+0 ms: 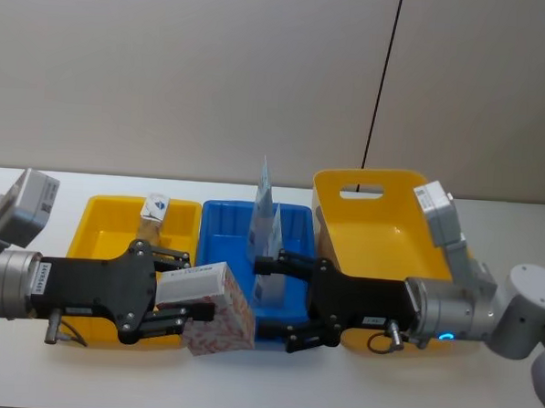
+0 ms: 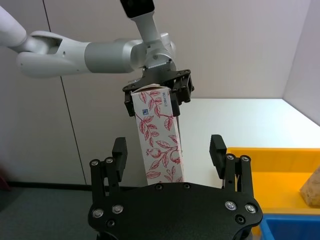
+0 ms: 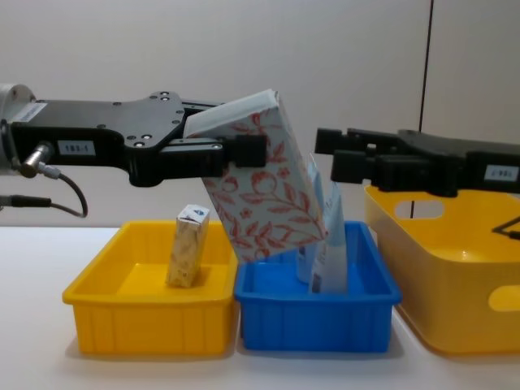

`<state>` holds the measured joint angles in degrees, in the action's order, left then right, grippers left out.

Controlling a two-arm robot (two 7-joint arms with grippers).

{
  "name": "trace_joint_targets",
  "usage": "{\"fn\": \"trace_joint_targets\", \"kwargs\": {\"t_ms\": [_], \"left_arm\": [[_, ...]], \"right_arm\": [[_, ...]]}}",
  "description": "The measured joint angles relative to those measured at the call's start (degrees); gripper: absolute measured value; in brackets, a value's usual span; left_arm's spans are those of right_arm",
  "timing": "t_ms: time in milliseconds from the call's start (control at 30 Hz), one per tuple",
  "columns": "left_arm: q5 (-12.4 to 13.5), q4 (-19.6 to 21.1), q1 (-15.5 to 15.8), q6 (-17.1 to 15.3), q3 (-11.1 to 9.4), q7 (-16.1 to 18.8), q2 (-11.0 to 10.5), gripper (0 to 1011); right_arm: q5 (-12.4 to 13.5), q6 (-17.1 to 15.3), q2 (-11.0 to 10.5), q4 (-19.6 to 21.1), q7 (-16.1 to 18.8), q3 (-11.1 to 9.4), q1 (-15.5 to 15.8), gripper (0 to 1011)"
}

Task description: Bimanual collaborative sorting of washing and personal care products

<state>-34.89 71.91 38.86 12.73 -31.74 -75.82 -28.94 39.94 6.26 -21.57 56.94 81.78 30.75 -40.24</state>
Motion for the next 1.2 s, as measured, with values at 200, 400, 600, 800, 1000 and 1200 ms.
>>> {"fn": "trace_joint_targets", "kwargs": {"t_ms": [200, 400, 600, 800, 1000, 1200], "left_arm": [[0.0, 0.0, 0.0, 0.0, 0.0, 0.0, 0.0, 380], [0.0, 0.0, 0.0, 0.0, 0.0, 0.0, 0.0, 380], [0.0, 0.0, 0.0, 0.0, 0.0, 0.0, 0.0, 380], [0.0, 0.0, 0.0, 0.0, 0.0, 0.0, 0.0, 380], [0.0, 0.0, 0.0, 0.0, 0.0, 0.0, 0.0, 380], [0.0, 0.0, 0.0, 0.0, 0.0, 0.0, -0.01, 380]], "right_arm": [[-0.55, 1.28, 1.25, -1.62, 0.11, 0.88, -0.71, 1000], [-1.19, 2.96, 2.66, -3.37, 0.0, 1.79, -1.56, 1000], [-1.82, 4.55, 3.98, -4.88, -0.25, 2.57, -2.31, 1000], [-2.67, 6.52, 5.36, -6.28, -0.24, 3.61, -3.31, 1000], [-3.62, 8.01, 6.27, -7.15, -0.22, 4.7, -4.1, 1000], [-4.62, 9.41, 6.72, -7.59, -0.29, 5.59, -4.73, 949]]}}
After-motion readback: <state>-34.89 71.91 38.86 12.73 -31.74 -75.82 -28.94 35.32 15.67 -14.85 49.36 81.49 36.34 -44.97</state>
